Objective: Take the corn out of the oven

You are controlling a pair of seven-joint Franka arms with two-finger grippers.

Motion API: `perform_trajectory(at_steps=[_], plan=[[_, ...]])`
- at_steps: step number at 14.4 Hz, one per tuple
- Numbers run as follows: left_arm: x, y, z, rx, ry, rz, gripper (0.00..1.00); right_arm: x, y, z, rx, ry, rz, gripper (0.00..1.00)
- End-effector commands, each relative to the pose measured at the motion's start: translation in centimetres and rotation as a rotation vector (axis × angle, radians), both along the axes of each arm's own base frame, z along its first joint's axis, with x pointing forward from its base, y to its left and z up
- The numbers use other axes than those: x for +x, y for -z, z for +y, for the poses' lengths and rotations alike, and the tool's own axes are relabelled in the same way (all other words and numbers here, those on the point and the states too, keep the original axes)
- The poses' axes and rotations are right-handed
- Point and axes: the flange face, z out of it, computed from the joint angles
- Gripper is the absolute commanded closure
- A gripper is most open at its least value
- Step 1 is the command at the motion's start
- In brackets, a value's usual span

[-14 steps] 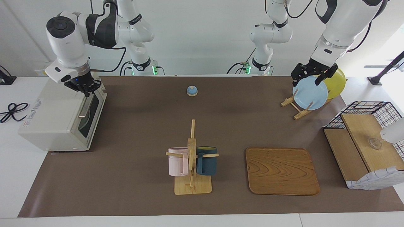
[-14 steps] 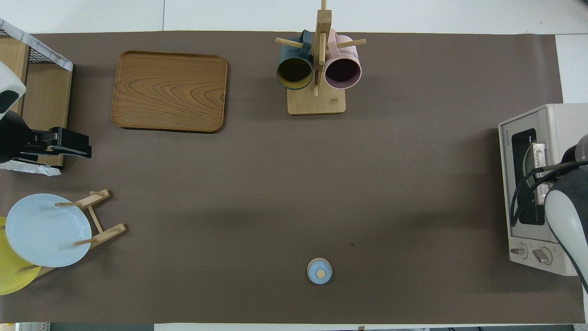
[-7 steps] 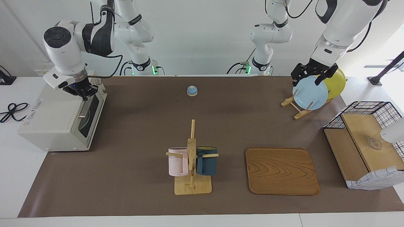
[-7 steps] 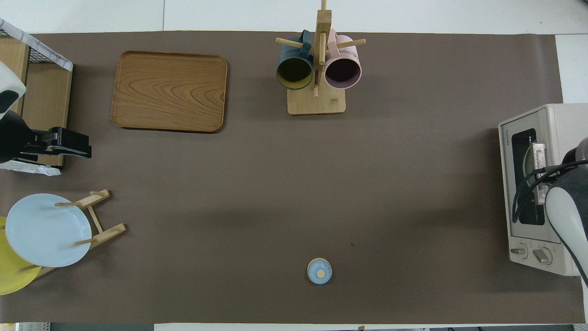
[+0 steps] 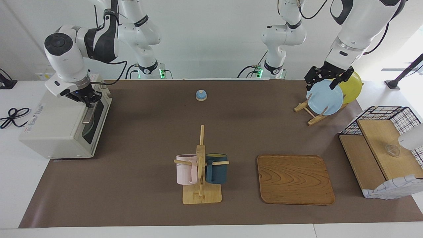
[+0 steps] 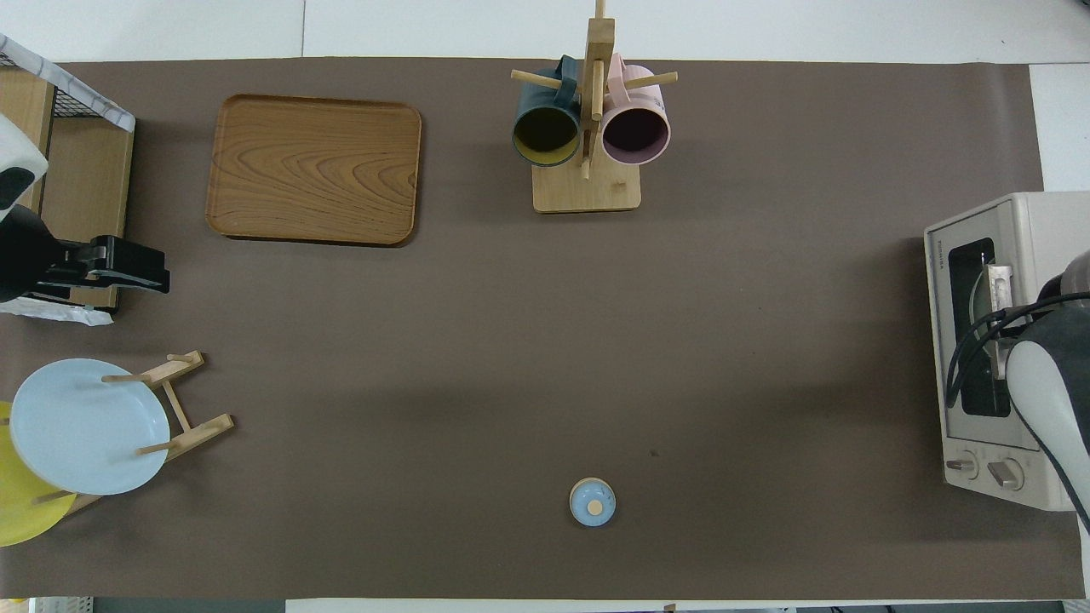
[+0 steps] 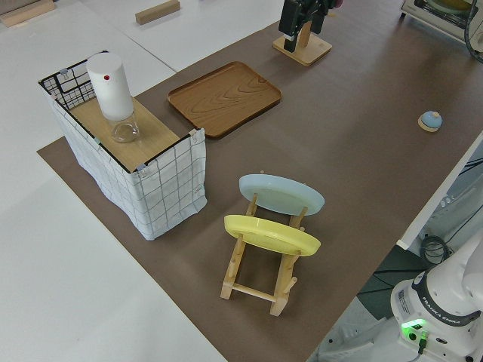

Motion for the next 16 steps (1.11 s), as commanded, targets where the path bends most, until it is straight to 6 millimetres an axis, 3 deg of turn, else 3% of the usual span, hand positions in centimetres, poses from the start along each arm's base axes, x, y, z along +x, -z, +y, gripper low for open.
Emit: perform_trajectory(at_steps=[1, 16], plan=[[-0.1, -0.1, 0.3, 0.012, 0.001, 0.005, 0.0, -0.4, 1.3, -1.1, -0.01, 0.002, -0.004, 1.0], [-0.2, -0.1, 0.2, 0.012, 0.002, 0.005, 0.0, 0.1, 3.2, 2.0, 0.062, 0.002, -0.004, 1.0]])
